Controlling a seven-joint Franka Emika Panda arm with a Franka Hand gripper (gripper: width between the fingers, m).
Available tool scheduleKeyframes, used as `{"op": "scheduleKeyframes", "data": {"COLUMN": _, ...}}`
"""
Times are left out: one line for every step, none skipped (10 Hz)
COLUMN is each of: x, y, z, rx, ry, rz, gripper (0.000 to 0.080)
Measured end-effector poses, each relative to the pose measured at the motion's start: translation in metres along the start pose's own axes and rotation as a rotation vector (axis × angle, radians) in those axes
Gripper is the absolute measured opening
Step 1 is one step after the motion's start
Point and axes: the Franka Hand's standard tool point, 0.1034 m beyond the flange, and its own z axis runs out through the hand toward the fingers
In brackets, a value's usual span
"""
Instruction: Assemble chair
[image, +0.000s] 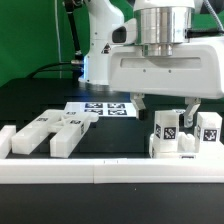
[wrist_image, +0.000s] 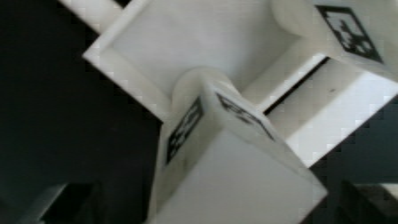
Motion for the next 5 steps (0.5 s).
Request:
{"op": "scheduleKeyframes", "data": {"x": -0.0015, "y": -0.0006, "z": 0.0016, "rx": -0.002, "ry": -0.002, "rz": -0.086, "gripper": 0.0649}}
{"op": "scheduleKeyframes", "data": {"x": -0.0022, "y": -0.0007, "z": 0.0022, "rx": -0.003, "ry": -0.004, "rz": -0.142, "gripper": 0.0649}}
{"op": "scheduleKeyframes", "data": {"x": -0.0020, "y": -0.0004, "z": 0.0023, "rx": -0.009, "ry": -0.003, "rz": -0.257, "gripper": 0.0649}}
{"op": "scheduleKeyframes", "data": {"x": -0.0014, "y": 0.0009, "z": 0.0022, "rx": -0.013, "ry": -0.011, "rz": -0.356, "gripper": 0.0649}}
{"op": "scheduleKeyframes", "data": {"x": -0.0002, "y": 0.0014, "z": 0.0017, "rx": -0.014, "ry": -0.011, "rz": -0.419, "gripper": 0.0649}}
